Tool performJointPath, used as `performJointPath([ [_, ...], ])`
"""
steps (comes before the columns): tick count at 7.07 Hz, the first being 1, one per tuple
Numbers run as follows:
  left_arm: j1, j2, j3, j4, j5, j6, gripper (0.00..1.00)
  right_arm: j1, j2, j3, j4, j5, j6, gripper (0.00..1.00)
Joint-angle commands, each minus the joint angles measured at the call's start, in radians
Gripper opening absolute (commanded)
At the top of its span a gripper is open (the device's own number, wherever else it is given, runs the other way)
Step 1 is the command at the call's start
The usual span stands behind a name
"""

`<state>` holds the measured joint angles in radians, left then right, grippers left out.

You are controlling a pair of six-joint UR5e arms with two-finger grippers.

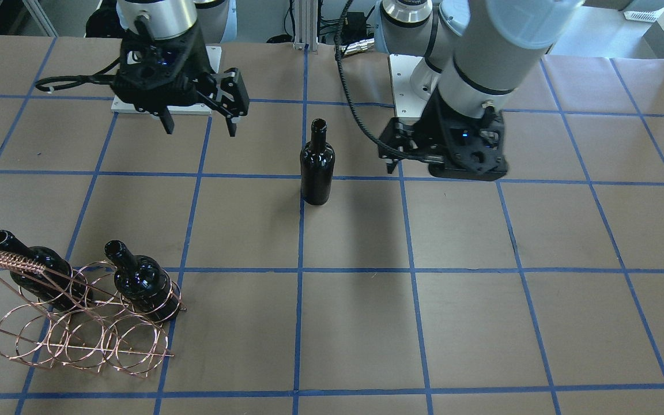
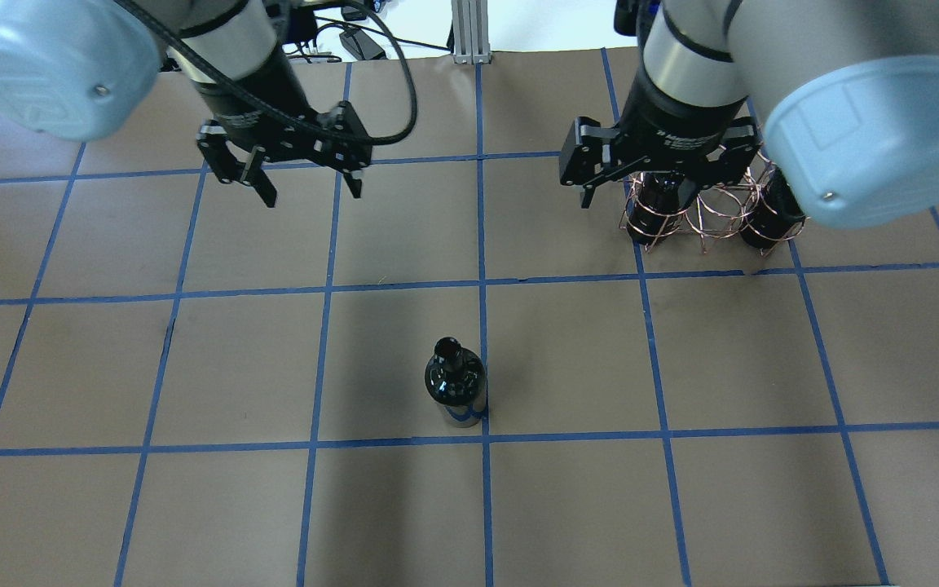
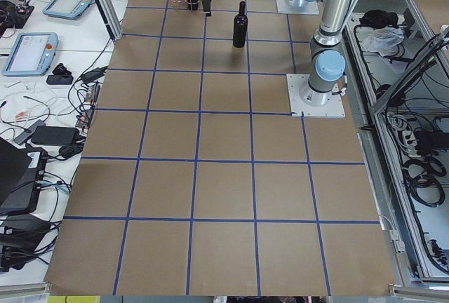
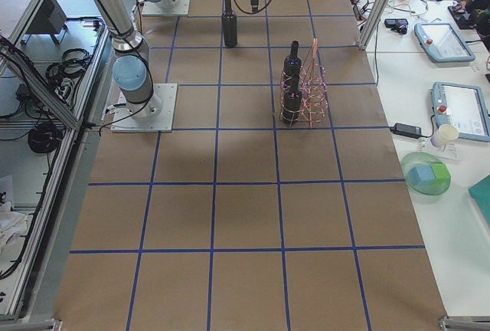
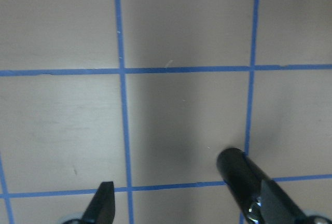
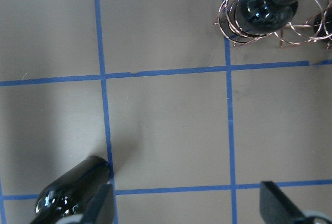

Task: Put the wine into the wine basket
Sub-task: 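Move the right gripper over the standing bottle while the left gripper withdraws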

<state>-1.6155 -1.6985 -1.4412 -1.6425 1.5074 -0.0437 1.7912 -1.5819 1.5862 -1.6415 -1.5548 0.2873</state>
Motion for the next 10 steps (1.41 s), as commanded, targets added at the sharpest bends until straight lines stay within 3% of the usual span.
performJointPath([
  [1, 0.094, 0.022, 0.011, -0.003, 0.118, 0.079, 1.00, 0.171, 0.038, -0.009, -0.011, -0.011, 0.204, 1.00],
  [4, 0.121, 0.048, -0.027, 0.010, 0.140, 0.082, 1.00, 0.336, 0.121, -0.011, -0.063, -0.017, 0.375, 1.00],
  [8, 0.114, 0.071, -0.042, 0.007, 0.134, 0.079, 1.00, 0.346, 0.189, 0.005, -0.049, -0.013, 0.375, 0.98],
  [10, 0.114, 0.074, -0.044, 0.007, 0.129, 0.077, 1.00, 0.343, 0.191, 0.012, -0.047, -0.010, 0.377, 0.85],
])
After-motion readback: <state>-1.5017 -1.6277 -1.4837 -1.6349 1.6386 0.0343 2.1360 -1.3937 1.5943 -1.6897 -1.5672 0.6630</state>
